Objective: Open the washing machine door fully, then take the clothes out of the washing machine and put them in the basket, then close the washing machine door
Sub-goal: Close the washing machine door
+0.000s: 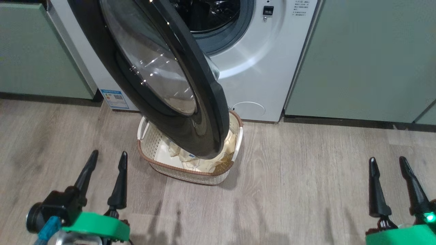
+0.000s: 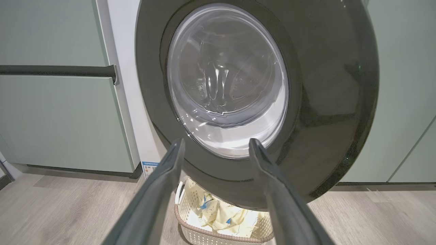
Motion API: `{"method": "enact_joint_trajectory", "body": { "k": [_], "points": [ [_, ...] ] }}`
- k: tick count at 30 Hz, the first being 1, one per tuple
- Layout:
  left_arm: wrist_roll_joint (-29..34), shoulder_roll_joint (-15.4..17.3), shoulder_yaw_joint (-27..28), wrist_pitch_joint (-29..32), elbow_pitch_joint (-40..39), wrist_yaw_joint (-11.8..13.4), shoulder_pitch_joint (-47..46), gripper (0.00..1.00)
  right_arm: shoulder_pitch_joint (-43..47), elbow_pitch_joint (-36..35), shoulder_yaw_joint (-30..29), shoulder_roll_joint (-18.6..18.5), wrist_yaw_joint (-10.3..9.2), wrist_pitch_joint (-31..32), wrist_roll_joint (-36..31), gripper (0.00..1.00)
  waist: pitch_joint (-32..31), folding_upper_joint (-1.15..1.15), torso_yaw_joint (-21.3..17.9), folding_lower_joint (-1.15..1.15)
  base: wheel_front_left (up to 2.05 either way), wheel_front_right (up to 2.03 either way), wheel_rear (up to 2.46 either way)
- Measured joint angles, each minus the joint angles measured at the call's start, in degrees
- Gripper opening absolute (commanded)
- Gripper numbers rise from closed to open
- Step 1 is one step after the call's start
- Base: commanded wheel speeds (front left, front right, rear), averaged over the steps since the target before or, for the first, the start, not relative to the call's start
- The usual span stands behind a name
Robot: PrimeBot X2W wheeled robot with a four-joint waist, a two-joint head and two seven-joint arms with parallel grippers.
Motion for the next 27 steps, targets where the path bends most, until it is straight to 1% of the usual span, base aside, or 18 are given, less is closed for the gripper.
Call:
{"method": "enact_joint_trajectory", "body": {
  "k": [23,24,25,26,27],
  "points": [
    [0.15,-0.14,-1.18,-0.44,0.57,1.07,-0.01,1.0,0.38,0.51,0.4,0.01,0.0,0.0,-0.37,1.0,-0.3,0.0,-0.96,0.0,0.0,0.0,0.0],
    [0.2,-0.14,-1.19,-0.48,0.57,1.08,-0.01,1.0,0.38,0.53,0.4,0.01,0.0,0.0,-0.37,0.98,-0.26,0.0,-1.0,0.0,0.0,0.0,0.0],
    [0.22,-0.14,-1.2,-0.48,0.57,1.11,-0.01,1.0,0.39,0.53,0.4,0.01,0.0,0.0,-0.37,0.64,-0.24,0.0,-1.04,0.0,0.0,0.0,0.0],
    [0.22,-0.13,-1.21,-0.49,0.56,1.43,-0.01,1.0,0.4,0.57,0.4,0.01,0.0,0.0,-0.37,0.0,-0.21,0.0,-1.07,0.0,0.0,0.0,0.0],
    [0.22,-0.13,-1.23,-0.49,0.55,1.59,-0.01,1.0,0.42,0.65,0.41,0.01,0.0,0.0,-0.37,0.0,-0.21,0.0,-1.08,0.0,0.0,0.0,0.0]
  ]
}}
